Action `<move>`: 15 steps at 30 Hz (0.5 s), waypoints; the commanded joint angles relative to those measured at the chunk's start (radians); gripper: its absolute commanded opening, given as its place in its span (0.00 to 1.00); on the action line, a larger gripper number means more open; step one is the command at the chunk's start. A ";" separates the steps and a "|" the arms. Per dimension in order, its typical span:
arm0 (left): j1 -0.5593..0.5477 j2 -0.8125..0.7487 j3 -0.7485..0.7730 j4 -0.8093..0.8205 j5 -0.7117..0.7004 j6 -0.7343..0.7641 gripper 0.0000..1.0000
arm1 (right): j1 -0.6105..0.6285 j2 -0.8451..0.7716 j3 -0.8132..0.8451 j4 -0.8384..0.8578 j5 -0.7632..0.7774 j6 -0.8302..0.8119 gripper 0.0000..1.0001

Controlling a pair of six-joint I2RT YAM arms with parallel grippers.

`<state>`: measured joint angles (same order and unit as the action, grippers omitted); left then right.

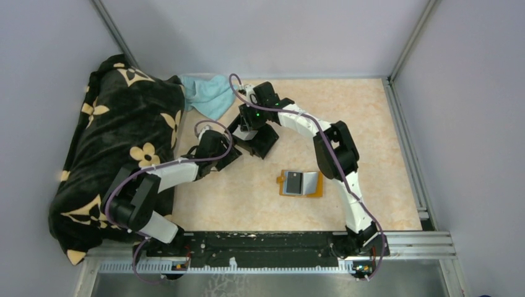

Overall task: Put the credit cards into the card holder
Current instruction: Pick up the credit card from the storage box.

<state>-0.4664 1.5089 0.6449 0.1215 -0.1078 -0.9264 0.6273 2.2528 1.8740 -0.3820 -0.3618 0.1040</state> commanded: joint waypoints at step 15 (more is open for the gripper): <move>0.017 0.198 0.193 -0.013 0.087 0.014 0.67 | 0.013 -0.005 -0.008 -0.018 -0.064 0.011 0.33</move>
<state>-0.4595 1.6646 0.7998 0.1188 -0.0483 -0.9211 0.6247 2.2536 1.8736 -0.3691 -0.3756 0.1047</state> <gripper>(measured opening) 0.668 0.341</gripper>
